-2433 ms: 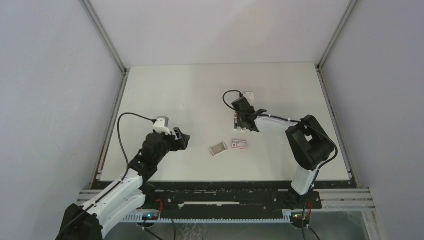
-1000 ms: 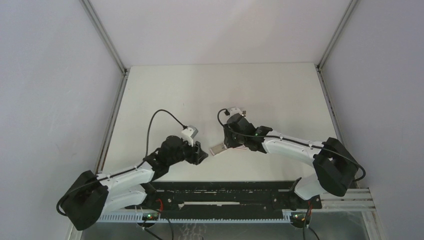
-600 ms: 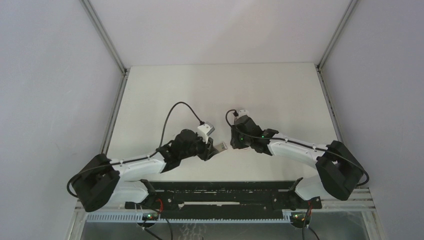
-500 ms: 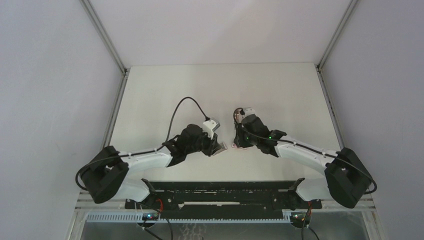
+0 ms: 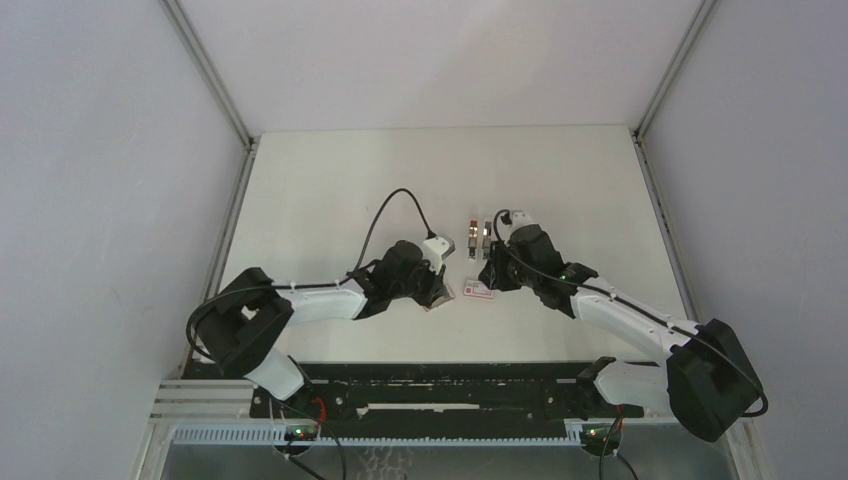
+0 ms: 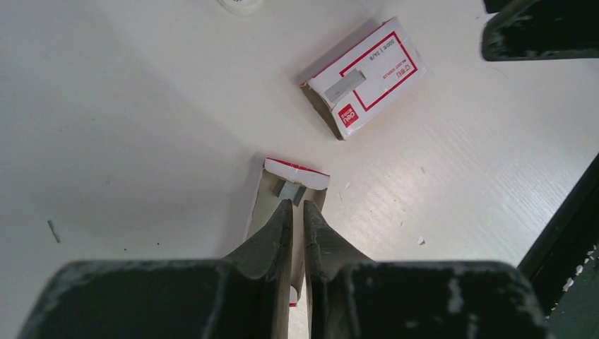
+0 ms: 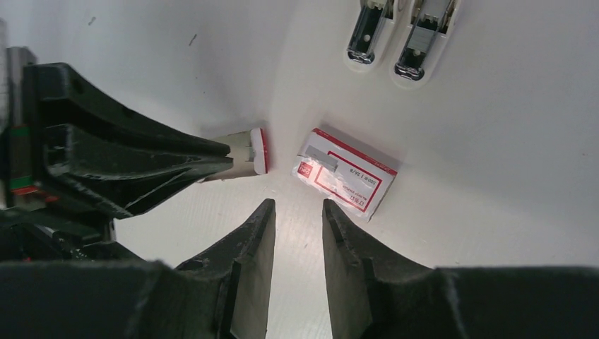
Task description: Load the staples into the stapler
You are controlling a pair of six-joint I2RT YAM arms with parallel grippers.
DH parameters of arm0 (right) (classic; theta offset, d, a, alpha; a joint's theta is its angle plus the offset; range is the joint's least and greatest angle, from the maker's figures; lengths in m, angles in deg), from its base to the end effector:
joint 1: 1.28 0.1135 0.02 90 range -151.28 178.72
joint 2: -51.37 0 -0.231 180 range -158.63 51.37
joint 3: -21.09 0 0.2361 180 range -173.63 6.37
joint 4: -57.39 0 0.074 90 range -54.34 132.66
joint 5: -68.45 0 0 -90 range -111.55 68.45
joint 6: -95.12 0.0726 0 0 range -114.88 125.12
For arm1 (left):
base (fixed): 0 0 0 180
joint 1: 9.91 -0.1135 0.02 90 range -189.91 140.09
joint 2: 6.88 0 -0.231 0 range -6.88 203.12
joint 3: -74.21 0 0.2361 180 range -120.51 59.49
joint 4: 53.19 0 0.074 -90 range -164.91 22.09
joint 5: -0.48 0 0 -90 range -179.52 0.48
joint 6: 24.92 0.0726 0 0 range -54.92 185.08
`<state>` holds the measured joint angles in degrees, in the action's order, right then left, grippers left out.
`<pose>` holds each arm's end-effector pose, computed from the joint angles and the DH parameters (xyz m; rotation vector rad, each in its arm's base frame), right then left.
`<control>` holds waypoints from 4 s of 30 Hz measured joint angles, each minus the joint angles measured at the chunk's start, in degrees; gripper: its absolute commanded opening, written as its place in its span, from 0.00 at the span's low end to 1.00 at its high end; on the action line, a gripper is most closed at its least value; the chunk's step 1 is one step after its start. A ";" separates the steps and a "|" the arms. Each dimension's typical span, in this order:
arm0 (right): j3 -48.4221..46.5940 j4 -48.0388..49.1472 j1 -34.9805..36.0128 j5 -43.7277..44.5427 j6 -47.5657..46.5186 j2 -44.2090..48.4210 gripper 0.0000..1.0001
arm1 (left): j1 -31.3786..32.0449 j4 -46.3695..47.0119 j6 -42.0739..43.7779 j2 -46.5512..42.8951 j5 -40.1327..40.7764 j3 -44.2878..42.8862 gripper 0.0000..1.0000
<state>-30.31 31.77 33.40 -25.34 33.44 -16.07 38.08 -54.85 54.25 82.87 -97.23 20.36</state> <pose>0.2174 0.1563 0.1642 -0.1674 2.3756 0.6256 0.2109 -0.2487 0.1171 0.8100 2.1686 -0.6953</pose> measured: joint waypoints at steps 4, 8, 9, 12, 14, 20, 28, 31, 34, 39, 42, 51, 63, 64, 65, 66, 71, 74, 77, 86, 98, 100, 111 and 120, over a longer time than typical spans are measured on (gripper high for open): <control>0.57 0.55 -0.68 -1.51 -0.33 1.16 0.30 | 0.02 -0.39 0.11 1.53 0.04 -0.57 0.12; 1.14 0.96 -1.31 -2.80 -0.46 1.44 0.30 | 0.02 -0.57 0.37 2.47 0.17 -1.16 0.11; 1.22 0.96 -1.38 -2.93 -0.46 1.44 0.30 | 0.02 -0.57 0.46 2.64 0.28 -1.29 0.11; 1.51 1.01 -1.68 -3.63 -0.46 1.44 0.30 | 0.00 -0.61 0.55 3.28 0.66 -1.70 0.11; 1.53 1.05 -1.73 -4.09 -0.46 1.44 0.30 | 0.02 -0.68 0.57 3.65 1.11 -1.84 0.11; 1.55 1.31 -2.05 -5.01 -0.46 1.79 0.30 | 0.02 -0.79 0.98 4.22 1.57 -1.86 0.11; 1.55 1.31 -2.47 -5.86 -0.48 1.92 0.30 | 0.00 -0.79 0.98 5.09 1.55 -2.58 0.11; 1.55 1.31 -2.47 -6.19 -0.48 1.92 0.30 | 0.02 -0.81 0.98 5.29 1.55 -2.62 0.11; 1.68 1.40 -2.54 -6.49 -0.48 1.92 0.30 | 0.02 -0.85 1.03 5.99 1.51 -3.06 0.11; 2.19 1.38 -2.91 -6.99 -0.48 1.92 0.30 | 0.02 -0.92 1.40 6.47 1.49 -3.32 0.14; 2.27 1.38 -3.10 -7.19 -0.48 1.97 0.30 | 0.02 -0.92 1.42 6.49 1.42 -3.32 0.13; 2.27 1.40 -3.30 -7.32 -0.48 1.97 0.30 | 0.31 -1.01 2.01 8.11 1.09 -5.09 0.04; 2.86 1.53 -4.66 -7.78 -0.48 2.89 0.30 | 1.31 0.74 -2.62 9.70 -3.45 -6.19 0.00; 2.93 1.51 -4.79 -7.80 -0.48 3.17 0.30 | 1.18 1.60 -4.07 9.70 -4.55 -5.92 0.00; 3.02 1.51 -5.01 -7.91 -0.48 3.50 0.30 | 1.01 2.32 -5.51 9.70 -5.55 -5.60 0.00; 3.04 1.49 -5.14 -7.91 -0.48 3.74 0.30 | 0.87 3.19 -7.08 9.70 -6.60 -5.18 0.00; 3.21 1.46 -5.66 -7.96 -0.46 4.11 0.30 | -1.27 7.61 -14.56 9.75 -11.21 -2.23 0.00; 3.28 1.44 -5.77 -7.98 -0.48 4.11 0.30 | -2.08 8.96 -16.68 9.75 -12.04 -1.79 0.00; 3.32 1.46 -5.77 -7.98 -0.48 4.11 0.30 | -2.36 10.21 -17.11 9.68 -11.91 -1.38 0.04; 3.76 1.95 -5.79 -7.98 -0.48 3.72 0.31 | 0.50 4.07 -12.59 6.49 -2.84 -0.85 0.23; 4.55 2.32 -6.25 -8.46 -0.50 3.63 0.31 | 5.20 -0.74 -9.49 5.90 5.97 -2.91 0.31; 4.68 2.29 -6.32 -8.59 -0.50 3.78 0.31 | 5.33 -0.87 -9.51 5.90 6.84 -3.17 0.32; 4.72 2.32 -6.97 -8.90 -0.66 4.31 0.31 | 7.30 -0.96 -9.09 5.86 7.78 -3.30 0.37; 4.74 2.32 -7.28 -9.27 -0.68 4.33 0.31 | 7.39 -0.98 -8.96 5.86 8.55 -3.32 0.43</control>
<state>-25.57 34.08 26.12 -34.61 32.76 -11.74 45.47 -55.83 45.29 88.73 -88.68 17.03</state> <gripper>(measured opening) 0.313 0.408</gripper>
